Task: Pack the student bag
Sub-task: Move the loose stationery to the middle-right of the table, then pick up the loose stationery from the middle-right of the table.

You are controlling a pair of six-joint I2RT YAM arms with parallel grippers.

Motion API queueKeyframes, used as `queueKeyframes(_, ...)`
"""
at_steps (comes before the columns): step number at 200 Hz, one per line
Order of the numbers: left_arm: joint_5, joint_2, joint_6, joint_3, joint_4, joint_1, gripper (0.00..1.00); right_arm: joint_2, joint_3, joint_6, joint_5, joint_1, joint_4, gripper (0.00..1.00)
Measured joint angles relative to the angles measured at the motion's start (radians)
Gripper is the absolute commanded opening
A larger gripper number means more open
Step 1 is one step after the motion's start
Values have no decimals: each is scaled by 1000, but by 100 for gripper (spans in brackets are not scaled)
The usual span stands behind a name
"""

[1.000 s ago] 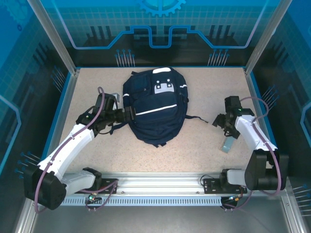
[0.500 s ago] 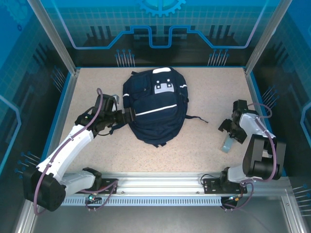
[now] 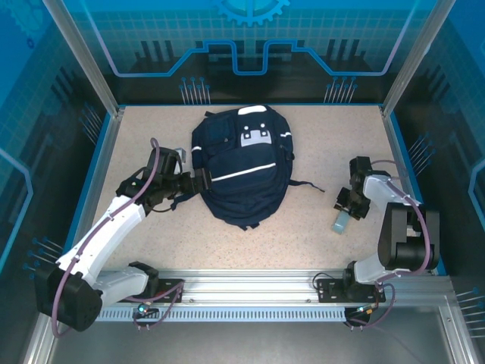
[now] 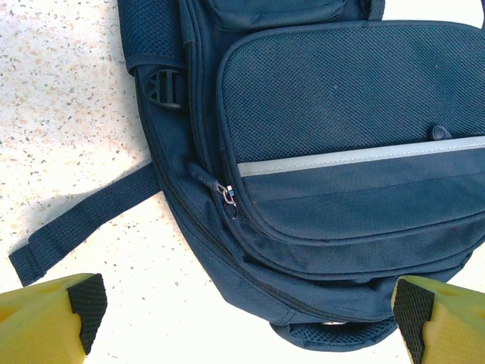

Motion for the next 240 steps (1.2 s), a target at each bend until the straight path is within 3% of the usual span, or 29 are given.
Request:
queueKeyframes(43,0,-5,0,0,-5,0,99,5,9,26,8,87,-9,43)
queueKeyframes(74,0,-5,0,0,-7,0,99,6,36,39,31,93,-35,44)
queueKeyframes(128,26,-5,2,2,-20,0,99,6,62,42,49,93,-41,22)
queueKeyframes(161,65,15,19,24,-22,-11,99,-3,62,42,30,93,-40,18)
queueKeyframes(186,79,57,69,64,-21,-72,99,-69,61,35,-26,95,-33,18)
queueKeyframes(214,93,148,178,142,-23,-201,98,-182,61,35,-86,111,-23,18)
queueKeyframes(240,64,280,291,242,-35,-307,91,-256,61,35,-136,119,-25,19)
